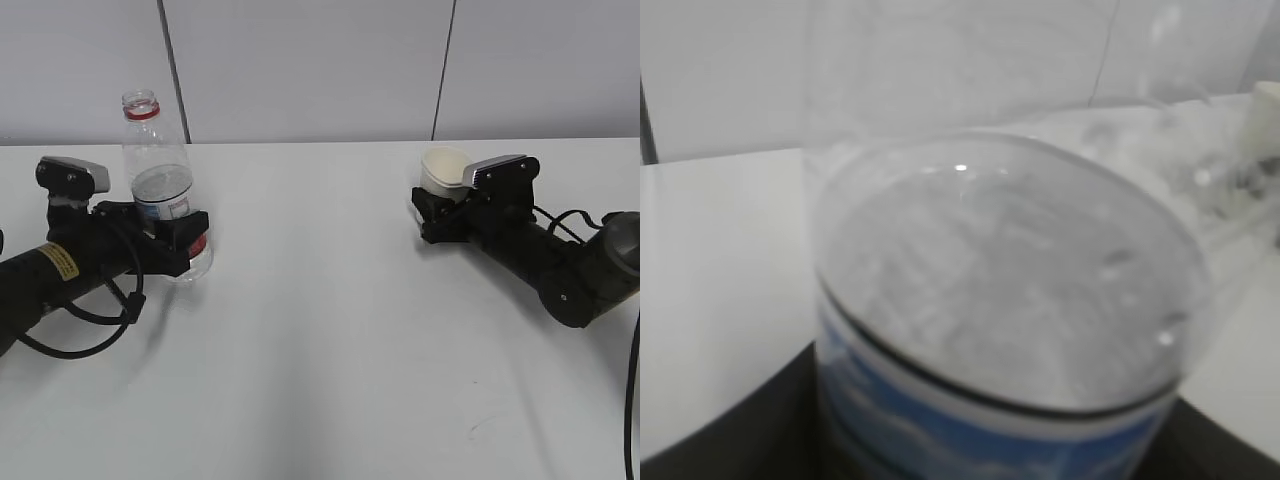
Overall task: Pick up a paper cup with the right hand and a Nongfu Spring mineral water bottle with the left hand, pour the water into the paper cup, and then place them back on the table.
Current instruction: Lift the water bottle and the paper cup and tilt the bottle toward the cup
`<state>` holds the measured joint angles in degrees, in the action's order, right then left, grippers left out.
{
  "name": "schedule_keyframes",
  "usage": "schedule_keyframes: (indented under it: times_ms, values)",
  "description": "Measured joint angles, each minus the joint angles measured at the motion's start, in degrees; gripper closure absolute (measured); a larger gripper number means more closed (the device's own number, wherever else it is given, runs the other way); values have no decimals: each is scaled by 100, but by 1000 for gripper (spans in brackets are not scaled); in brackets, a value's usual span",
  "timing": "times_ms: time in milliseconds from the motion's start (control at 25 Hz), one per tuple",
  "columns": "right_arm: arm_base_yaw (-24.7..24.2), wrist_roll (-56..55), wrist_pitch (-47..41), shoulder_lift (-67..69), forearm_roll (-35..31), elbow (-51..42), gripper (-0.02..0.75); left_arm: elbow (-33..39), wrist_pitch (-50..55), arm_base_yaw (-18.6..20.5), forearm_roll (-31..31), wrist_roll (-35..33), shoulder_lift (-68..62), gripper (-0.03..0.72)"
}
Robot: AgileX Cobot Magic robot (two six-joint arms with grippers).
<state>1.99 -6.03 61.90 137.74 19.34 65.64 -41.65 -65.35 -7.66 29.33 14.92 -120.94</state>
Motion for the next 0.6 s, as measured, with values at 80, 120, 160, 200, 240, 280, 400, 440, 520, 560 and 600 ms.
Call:
schedule_keyframes:
  times_ms: [80,120,160,200,240,280,400,440,520,560,600]
  values:
    - [0,-103,0,0,34,0,220,0,6,0,0,-5,0,265]
    - [0,-145,0,0,59,0,230,0,6,0,0,-5,0,272]
    - [0,-171,10,0,88,0,241,0,6,0,0,-11,0,274]
    - [0,-184,10,0,111,0,251,0,6,0,0,-11,0,276]
    - [0,-196,21,0,170,0,260,0,6,0,0,-11,0,276]
    - [0,-205,21,0,234,0,265,0,6,0,0,-11,0,276]
    - [0,-219,32,0,506,0,269,-5,11,0,59,-113,0,277]
    - [0,-219,32,0,620,0,269,-10,11,0,87,-153,0,277]
    - [0,-222,28,-38,786,-12,269,-27,39,0,166,-180,6,277]
    - [0,-232,-7,-93,869,-47,269,-33,87,0,217,-187,36,278]
    - [0,-232,-50,-163,927,-116,269,-33,197,0,281,-208,95,278]
